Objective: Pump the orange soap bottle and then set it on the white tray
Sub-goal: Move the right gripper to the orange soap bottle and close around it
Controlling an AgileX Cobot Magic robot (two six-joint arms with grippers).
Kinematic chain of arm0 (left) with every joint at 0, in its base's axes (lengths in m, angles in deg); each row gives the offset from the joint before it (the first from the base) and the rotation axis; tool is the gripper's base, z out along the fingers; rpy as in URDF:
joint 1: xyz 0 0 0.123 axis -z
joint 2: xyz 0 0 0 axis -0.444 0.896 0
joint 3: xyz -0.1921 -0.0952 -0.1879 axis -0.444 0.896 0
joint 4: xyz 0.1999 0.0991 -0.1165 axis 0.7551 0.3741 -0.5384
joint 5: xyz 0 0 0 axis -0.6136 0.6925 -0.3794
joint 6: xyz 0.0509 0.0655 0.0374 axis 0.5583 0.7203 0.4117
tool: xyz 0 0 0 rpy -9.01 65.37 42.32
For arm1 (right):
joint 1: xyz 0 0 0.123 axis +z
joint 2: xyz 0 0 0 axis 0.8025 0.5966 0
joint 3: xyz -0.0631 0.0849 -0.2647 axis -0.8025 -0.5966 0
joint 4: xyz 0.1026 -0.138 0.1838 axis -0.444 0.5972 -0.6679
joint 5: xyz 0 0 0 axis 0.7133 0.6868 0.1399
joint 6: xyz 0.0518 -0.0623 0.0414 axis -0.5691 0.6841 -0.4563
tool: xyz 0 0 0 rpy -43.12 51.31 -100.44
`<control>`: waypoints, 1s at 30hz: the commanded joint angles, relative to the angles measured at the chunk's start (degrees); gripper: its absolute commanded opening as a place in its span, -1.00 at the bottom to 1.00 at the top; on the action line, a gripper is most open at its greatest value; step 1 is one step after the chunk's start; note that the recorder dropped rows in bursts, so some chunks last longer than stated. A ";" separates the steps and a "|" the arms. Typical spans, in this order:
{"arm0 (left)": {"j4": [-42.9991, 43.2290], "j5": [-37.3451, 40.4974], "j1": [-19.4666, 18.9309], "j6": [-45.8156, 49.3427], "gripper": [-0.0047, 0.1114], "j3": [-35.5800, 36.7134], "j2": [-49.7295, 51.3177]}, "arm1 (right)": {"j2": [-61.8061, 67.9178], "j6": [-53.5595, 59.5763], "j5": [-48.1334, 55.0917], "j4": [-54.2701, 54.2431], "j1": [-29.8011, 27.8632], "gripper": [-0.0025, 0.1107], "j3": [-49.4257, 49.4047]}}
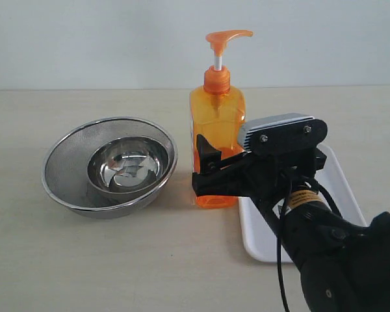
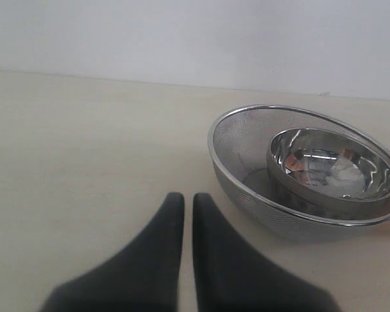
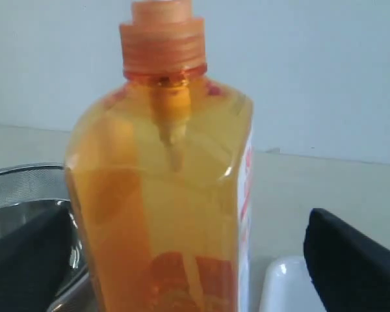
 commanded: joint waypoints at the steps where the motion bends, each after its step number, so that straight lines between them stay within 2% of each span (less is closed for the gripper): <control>1: -0.63 -0.04 -0.19 0.20 -0.84 0.20 -0.18 | 0.15 0.39 -0.33 0.43 -0.64 0.60 1.78; 15: -0.63 -0.04 -0.19 0.20 -0.84 0.20 -0.18 | 5.76 1.85 -0.33 -2.54 -0.78 0.60 8.07; 20: -0.63 -0.04 -0.19 0.20 -0.84 0.20 -0.18 | 7.60 0.54 -0.33 -1.25 -3.42 0.60 8.67; 25: -0.63 -0.04 -0.19 0.20 -0.84 0.20 -0.18 | 8.06 -0.07 -0.33 3.60 -3.64 0.60 8.79; 30: -0.63 -0.04 -0.19 0.20 -0.84 0.20 -0.18 | 8.06 0.67 -0.33 3.50 -3.64 0.60 10.00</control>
